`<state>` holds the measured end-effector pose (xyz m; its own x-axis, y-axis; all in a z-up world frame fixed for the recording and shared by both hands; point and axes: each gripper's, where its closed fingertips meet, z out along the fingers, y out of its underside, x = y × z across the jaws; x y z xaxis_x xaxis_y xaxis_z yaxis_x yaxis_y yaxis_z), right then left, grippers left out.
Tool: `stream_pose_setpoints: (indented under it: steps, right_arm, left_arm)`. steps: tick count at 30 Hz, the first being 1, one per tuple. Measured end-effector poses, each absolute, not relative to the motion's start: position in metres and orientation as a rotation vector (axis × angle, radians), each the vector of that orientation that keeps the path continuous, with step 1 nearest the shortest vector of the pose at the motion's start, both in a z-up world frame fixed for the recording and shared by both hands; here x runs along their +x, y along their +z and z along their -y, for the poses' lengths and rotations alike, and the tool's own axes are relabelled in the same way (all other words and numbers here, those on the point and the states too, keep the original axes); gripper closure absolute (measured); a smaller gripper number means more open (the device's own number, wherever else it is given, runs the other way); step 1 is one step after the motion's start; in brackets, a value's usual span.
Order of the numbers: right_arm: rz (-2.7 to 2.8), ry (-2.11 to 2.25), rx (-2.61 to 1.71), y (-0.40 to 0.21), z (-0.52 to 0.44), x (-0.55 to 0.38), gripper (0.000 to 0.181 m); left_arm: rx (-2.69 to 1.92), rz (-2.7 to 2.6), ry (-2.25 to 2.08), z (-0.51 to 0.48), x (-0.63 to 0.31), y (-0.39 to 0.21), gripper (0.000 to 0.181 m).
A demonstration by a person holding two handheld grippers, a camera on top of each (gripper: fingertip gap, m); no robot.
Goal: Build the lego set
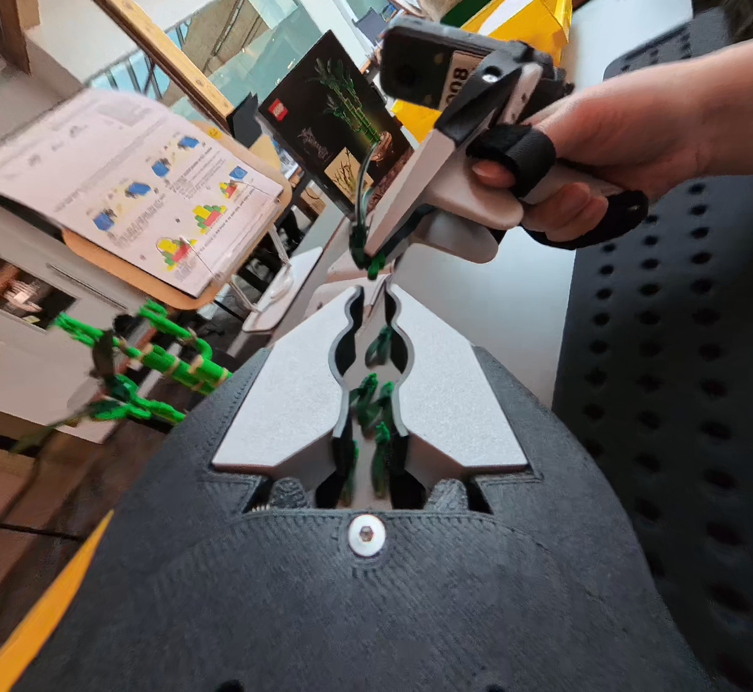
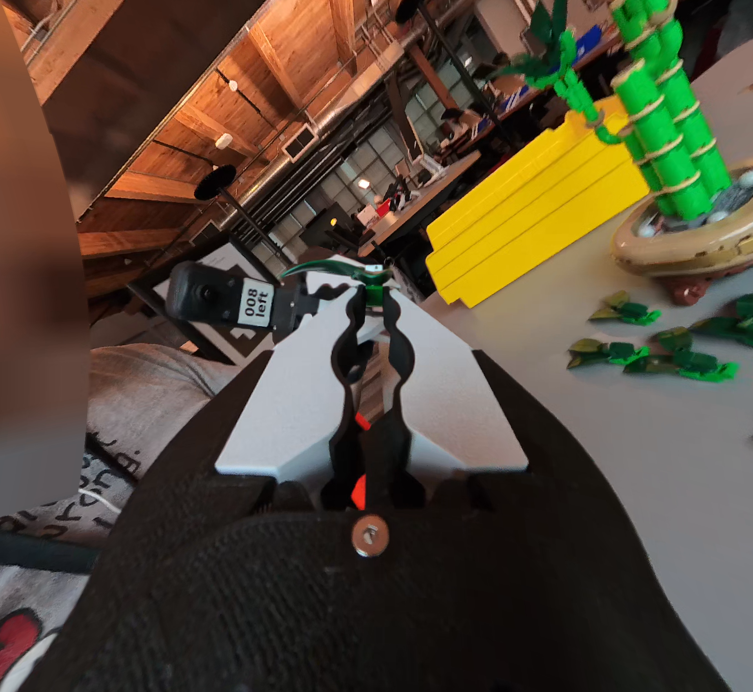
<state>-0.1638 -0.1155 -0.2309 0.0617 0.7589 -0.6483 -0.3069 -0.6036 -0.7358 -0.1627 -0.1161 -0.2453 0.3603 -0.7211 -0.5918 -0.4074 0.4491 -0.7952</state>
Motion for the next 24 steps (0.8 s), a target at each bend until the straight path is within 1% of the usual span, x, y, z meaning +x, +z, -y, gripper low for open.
stream_pose_setpoints:
  steps: [4,8,11,12,14,17,21,24]
  right_arm:
    - [0.390,1.472,-1.416,-0.218,0.088,-0.148,0.176]
    - [0.333,1.303,-1.372,-0.208,0.060,-0.144,0.175]
    - [0.264,1.253,-1.367,-0.200,0.036,-0.154,0.176]
    - [0.252,1.242,-1.367,-0.198,0.029,-0.159,0.175]
    - [0.259,1.200,-1.367,-0.195,0.018,-0.172,0.175]
    - [0.284,1.147,-1.385,-0.197,0.009,-0.190,0.176]
    - [0.323,1.119,-1.411,-0.201,0.002,-0.203,0.175]
    - [0.301,1.102,-1.418,-0.203,-0.006,-0.204,0.175]
  left_arm:
    - [-1.362,-0.941,-0.536,0.070,-0.196,-0.241,0.163]
    - [-1.423,-0.666,-0.358,-0.002,-0.254,-0.237,0.151]
    - [-1.504,-0.620,-0.306,-0.038,-0.262,-0.245,0.138]
    - [-1.533,-0.607,-0.312,-0.048,-0.260,-0.249,0.137]
    - [-1.543,-0.591,-0.328,-0.063,-0.256,-0.256,0.138]
    - [-1.521,-0.563,-0.430,-0.077,-0.249,-0.262,0.149]
    - [-1.455,-0.492,-0.704,-0.076,-0.243,-0.256,0.151]
    - [-1.401,-0.453,-0.803,-0.075,-0.248,-0.247,0.152]
